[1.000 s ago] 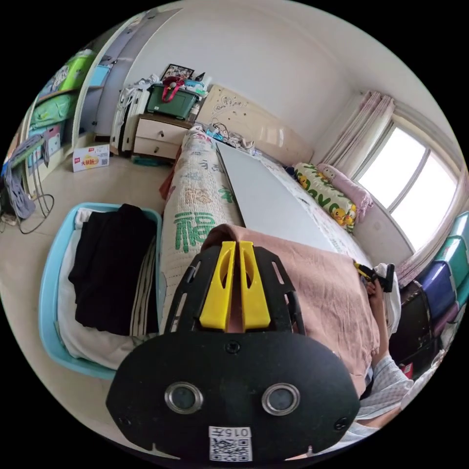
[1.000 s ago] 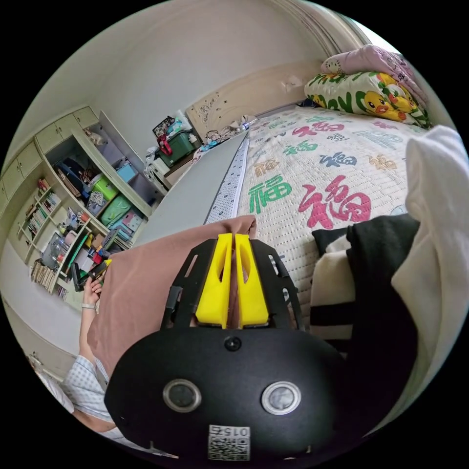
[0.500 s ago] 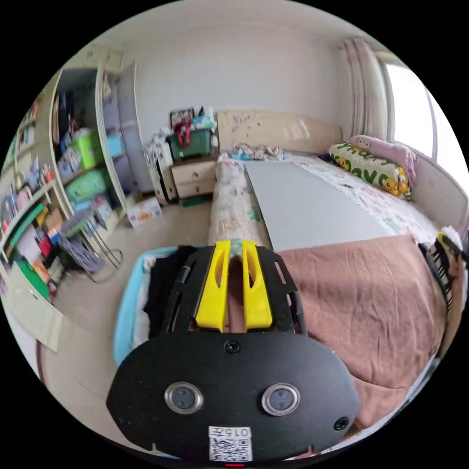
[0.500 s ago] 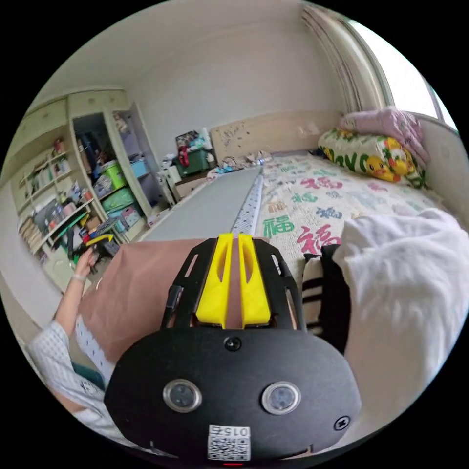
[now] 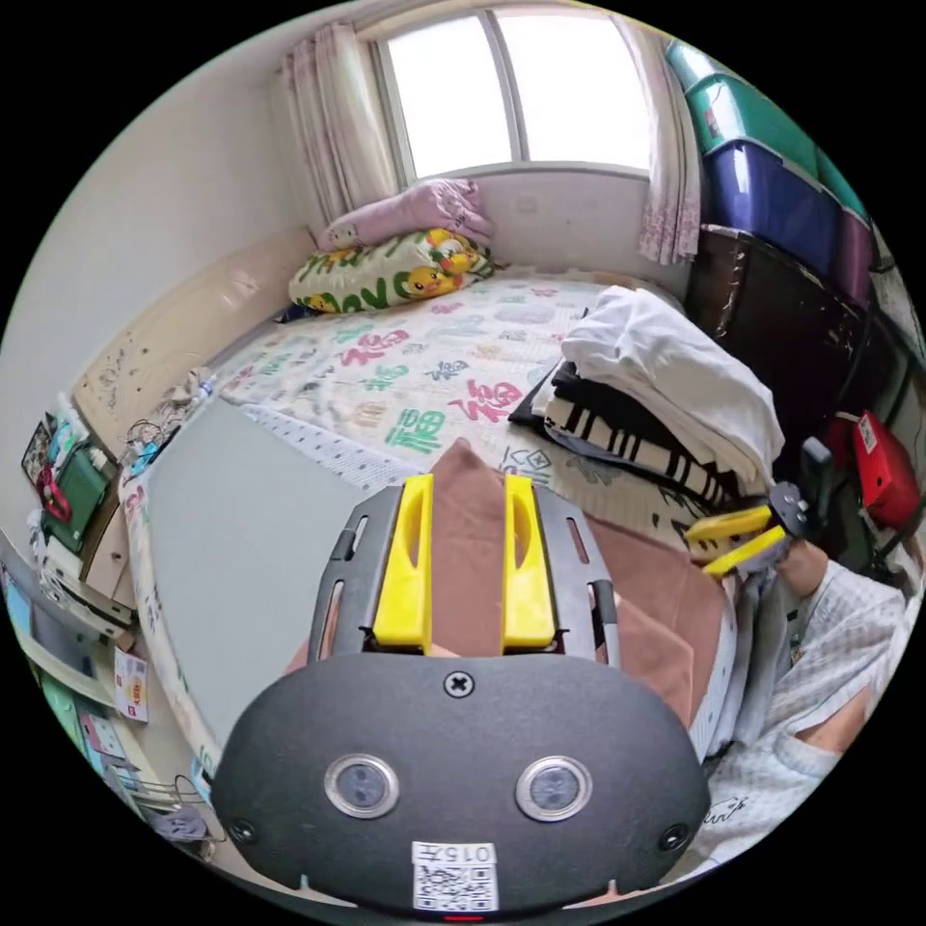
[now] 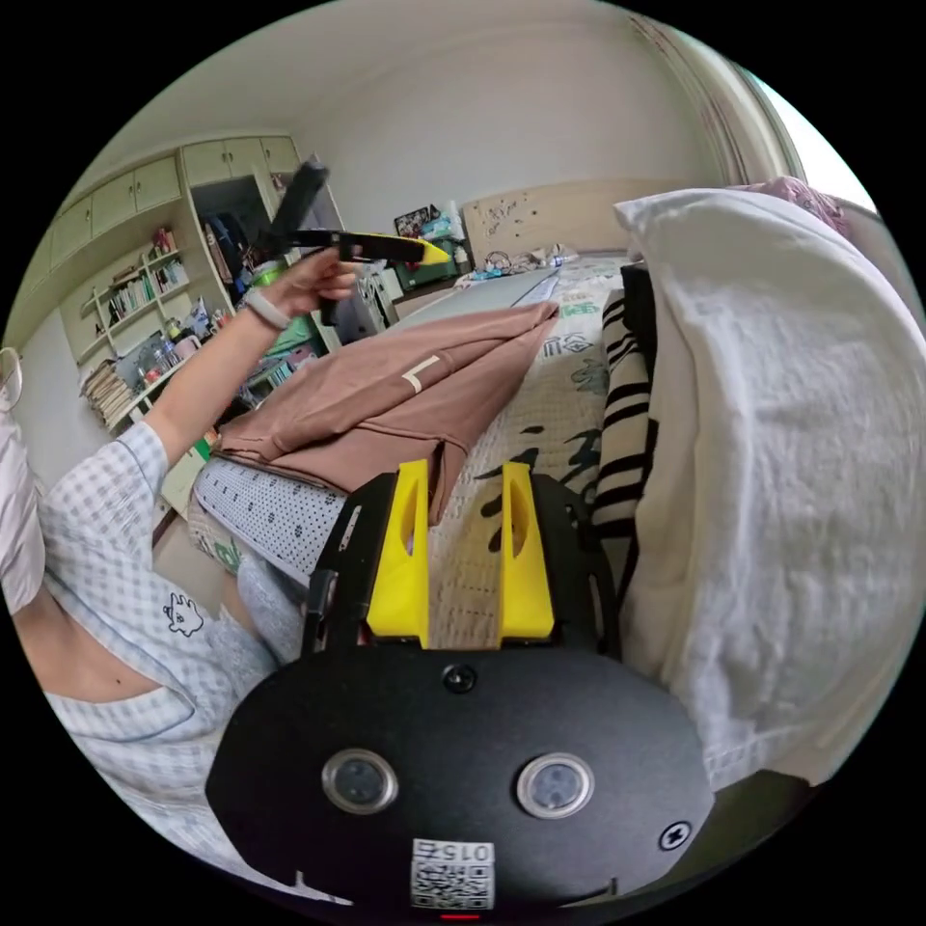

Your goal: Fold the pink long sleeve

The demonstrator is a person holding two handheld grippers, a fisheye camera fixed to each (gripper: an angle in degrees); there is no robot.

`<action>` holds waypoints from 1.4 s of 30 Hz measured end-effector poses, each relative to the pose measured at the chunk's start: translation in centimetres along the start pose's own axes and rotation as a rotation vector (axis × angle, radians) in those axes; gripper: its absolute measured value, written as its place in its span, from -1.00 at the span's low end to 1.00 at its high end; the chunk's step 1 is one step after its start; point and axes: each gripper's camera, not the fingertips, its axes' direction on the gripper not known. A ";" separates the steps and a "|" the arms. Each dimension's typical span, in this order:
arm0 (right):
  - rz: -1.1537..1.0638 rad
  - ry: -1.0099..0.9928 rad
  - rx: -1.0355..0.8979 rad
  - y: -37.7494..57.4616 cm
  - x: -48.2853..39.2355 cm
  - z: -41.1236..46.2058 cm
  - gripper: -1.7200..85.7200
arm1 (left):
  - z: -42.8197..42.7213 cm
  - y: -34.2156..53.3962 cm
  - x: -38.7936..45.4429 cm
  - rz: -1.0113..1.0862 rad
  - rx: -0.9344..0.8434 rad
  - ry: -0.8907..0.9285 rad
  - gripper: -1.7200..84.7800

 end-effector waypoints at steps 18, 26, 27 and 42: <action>-0.085 0.001 0.152 8.9 0.6 -0.1 -0.97 | 10.4 -9.6 0.4 -0.022 -0.168 -0.185 -0.91; -0.048 0.312 0.418 12.2 -1.4 -7.9 -0.98 | -2.0 -8.3 0.9 -0.121 0.229 -0.090 -0.93; -0.055 0.312 0.466 12.4 -2.2 -9.4 -0.98 | -3.9 -7.4 0.8 -0.122 0.279 -0.057 -0.93; -0.437 -0.354 0.146 7.7 -26.0 9.6 -0.96 | -11.1 32.9 -20.3 -0.596 0.498 0.073 -0.92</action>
